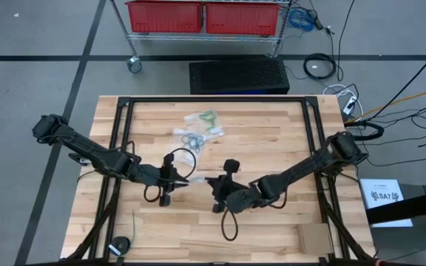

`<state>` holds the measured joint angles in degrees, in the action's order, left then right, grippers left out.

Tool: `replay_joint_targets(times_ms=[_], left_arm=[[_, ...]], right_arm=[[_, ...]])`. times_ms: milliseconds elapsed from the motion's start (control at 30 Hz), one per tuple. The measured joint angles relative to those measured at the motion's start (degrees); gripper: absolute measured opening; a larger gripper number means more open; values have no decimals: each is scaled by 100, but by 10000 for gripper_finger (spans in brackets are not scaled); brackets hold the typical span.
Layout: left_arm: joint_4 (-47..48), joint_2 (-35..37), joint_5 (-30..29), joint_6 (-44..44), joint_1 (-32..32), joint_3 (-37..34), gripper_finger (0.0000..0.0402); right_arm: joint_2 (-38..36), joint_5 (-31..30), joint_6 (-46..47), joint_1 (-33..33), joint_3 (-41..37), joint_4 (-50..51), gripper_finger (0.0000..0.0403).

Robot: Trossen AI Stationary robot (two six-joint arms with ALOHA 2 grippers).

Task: Sort rubber bands
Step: Close the bottom transparent zip bag

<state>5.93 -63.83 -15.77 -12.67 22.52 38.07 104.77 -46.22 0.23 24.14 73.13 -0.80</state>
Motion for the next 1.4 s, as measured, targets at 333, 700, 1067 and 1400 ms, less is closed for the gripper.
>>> replay_joint_targets(times_ms=[333, 700, 1067, 1400], left_arm=[[-1013, 1, -81, 429, -28, 0, 149], [-1149, 0, -105, 404, -271, -1, 110], [-1243, 0, -13, 645, -332, -1, 7], [-1153, 0, 11, 704, -328, -1, 2]], right_arm=[[0, 240, 218, -47, 166, 416, 0], [0, 354, 254, -162, 166, 411, 0], [2, 622, 409, -236, 172, 540, 0], [-370, 761, 651, -227, 170, 531, 60]])
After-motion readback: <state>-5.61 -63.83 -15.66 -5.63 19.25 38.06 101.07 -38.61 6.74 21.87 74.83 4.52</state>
